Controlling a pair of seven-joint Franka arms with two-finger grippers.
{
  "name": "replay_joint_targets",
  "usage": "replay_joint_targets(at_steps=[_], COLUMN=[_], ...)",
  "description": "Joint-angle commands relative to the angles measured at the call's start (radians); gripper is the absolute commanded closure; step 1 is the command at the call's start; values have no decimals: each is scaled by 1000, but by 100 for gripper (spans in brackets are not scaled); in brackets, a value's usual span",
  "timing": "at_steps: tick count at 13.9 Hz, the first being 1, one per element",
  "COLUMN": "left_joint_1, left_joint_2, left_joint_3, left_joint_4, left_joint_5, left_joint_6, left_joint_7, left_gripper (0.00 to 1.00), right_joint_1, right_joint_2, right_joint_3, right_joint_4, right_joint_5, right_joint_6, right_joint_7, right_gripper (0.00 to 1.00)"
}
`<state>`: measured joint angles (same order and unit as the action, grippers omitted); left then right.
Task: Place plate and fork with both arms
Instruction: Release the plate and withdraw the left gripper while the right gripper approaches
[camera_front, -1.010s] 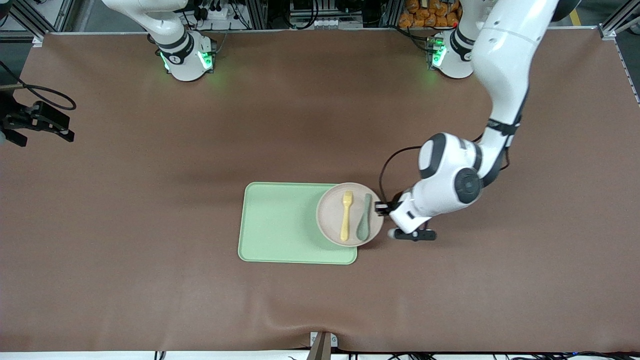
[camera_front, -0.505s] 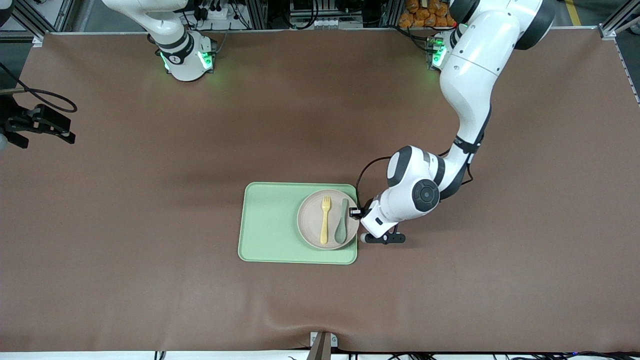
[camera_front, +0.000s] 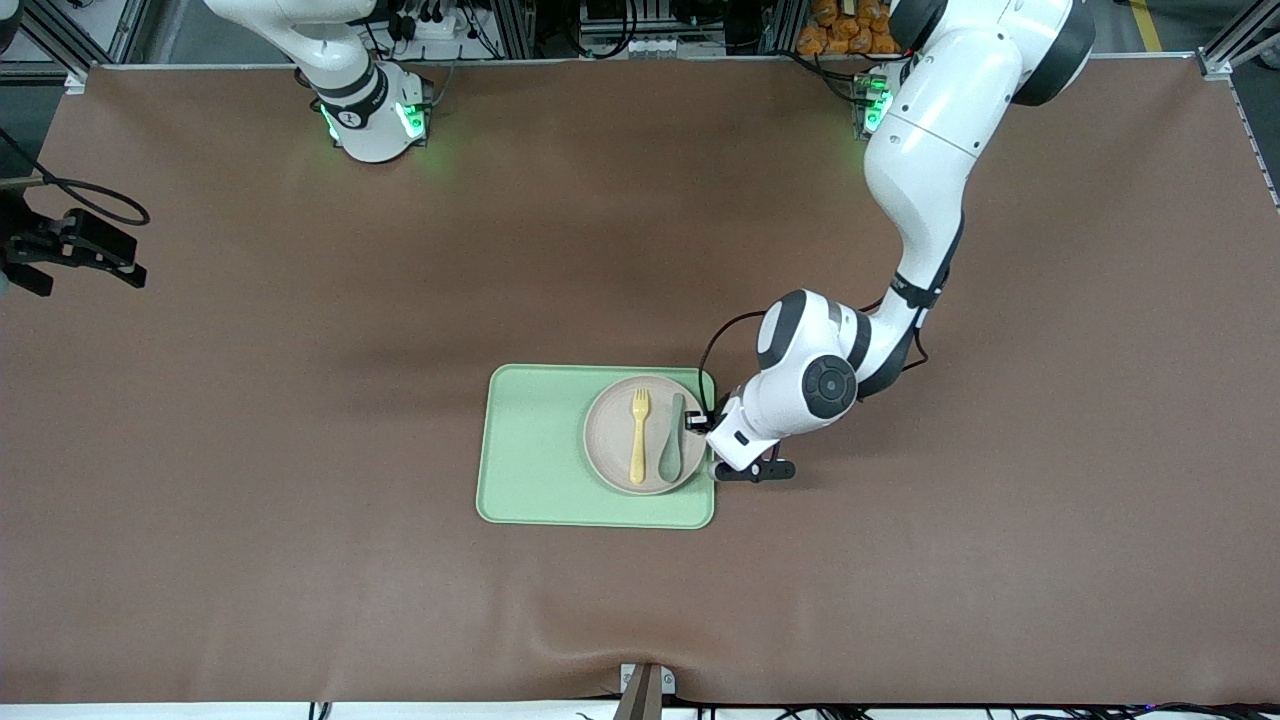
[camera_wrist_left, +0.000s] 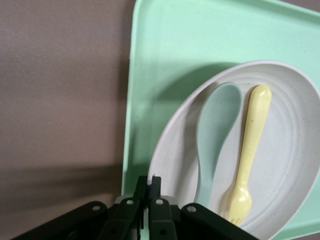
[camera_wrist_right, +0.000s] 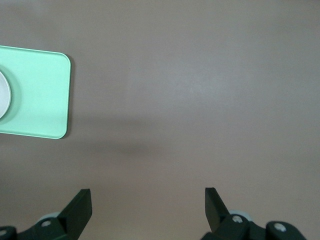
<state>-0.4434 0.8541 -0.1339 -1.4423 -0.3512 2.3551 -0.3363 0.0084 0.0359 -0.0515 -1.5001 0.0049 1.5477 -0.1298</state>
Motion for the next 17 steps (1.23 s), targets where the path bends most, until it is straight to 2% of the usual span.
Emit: replay_joint_targets(at_steps=[1, 2, 6, 8, 12, 15, 17], left_joint_1=[-5, -6, 20, 41, 176, 325, 385], left_joint_2=[13, 8, -110, -231, -458, -570, -624], left_joint_3=[8, 11, 26, 34, 43, 47, 48], left_joint_4=[22, 23, 19, 8, 13, 14, 11], left_joint_5=[-14, -11, -2, 33, 228, 239, 264], left_joint_6=[3, 3, -26, -150, -446, -629, -697], left_joint_7=[-9, -7, -9, -19, -27, -14, 23], left_gripper=[43, 0, 0, 0, 0, 0, 0], right_joint_1=[-11, -13, -13, -7, 18, 33, 50], right_joint_2=[2, 2, 19, 38, 105, 128, 140], right_joint_3=[1, 1, 1, 2, 5, 7, 9], right_joint_4=[4, 4, 9, 12, 12, 17, 27], right_joint_5=[12, 12, 9, 10, 9, 9, 10], right_joint_6=[-8, -8, 6, 11, 45, 45, 60], right_joint_7=[-7, -7, -8, -13, -14, -11, -14], right_gripper=[0, 0, 0, 0, 0, 0, 0])
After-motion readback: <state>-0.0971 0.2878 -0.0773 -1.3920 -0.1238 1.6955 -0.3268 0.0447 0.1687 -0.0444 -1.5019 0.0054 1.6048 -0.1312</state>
